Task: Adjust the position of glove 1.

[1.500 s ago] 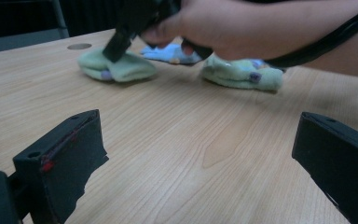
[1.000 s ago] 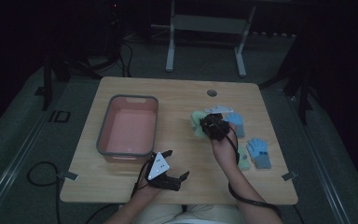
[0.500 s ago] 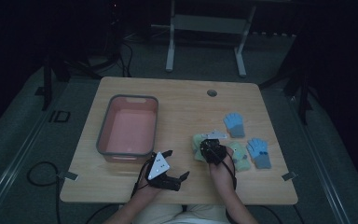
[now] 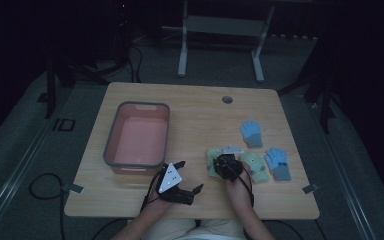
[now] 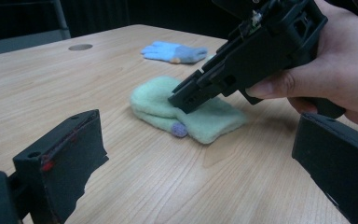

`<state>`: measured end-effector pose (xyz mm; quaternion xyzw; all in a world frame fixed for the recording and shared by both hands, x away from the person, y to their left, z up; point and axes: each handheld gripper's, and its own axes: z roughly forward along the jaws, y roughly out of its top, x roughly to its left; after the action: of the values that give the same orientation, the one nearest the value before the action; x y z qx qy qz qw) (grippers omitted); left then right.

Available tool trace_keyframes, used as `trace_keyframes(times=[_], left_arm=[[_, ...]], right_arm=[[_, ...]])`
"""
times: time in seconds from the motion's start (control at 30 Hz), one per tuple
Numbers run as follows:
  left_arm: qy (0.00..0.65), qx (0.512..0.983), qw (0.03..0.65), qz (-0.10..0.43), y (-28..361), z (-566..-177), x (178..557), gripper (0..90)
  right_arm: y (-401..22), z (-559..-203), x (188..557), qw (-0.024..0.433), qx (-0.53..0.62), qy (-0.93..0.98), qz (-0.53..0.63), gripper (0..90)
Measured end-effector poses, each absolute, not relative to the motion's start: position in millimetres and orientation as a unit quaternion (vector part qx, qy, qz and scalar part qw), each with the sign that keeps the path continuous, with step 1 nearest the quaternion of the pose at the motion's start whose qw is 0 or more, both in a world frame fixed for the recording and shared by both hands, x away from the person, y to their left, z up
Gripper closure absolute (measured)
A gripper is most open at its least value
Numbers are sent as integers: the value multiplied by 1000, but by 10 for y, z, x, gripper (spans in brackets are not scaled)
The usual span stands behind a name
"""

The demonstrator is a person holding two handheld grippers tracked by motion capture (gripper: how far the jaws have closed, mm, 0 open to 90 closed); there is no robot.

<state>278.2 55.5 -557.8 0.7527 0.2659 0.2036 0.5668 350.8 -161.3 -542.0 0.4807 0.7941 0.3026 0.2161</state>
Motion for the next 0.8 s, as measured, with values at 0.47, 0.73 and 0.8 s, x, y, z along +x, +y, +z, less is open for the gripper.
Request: trace_keyframes(times=[0.47, 0.73, 0.8], left_arm=[[265, 752, 570, 198, 563, -5580, 2793, 20], [266, 752, 570, 197, 566, -5579, 2796, 20], [266, 752, 571, 197, 567, -5579, 2796, 20]], right_arm=[[-2279, -4963, 3577, 240, 405, 815, 339, 651], [-2792, -4947, 3549, 225, 382, 829, 340, 650], [-2878, -5004, 3519, 211, 386, 830, 342, 644]])
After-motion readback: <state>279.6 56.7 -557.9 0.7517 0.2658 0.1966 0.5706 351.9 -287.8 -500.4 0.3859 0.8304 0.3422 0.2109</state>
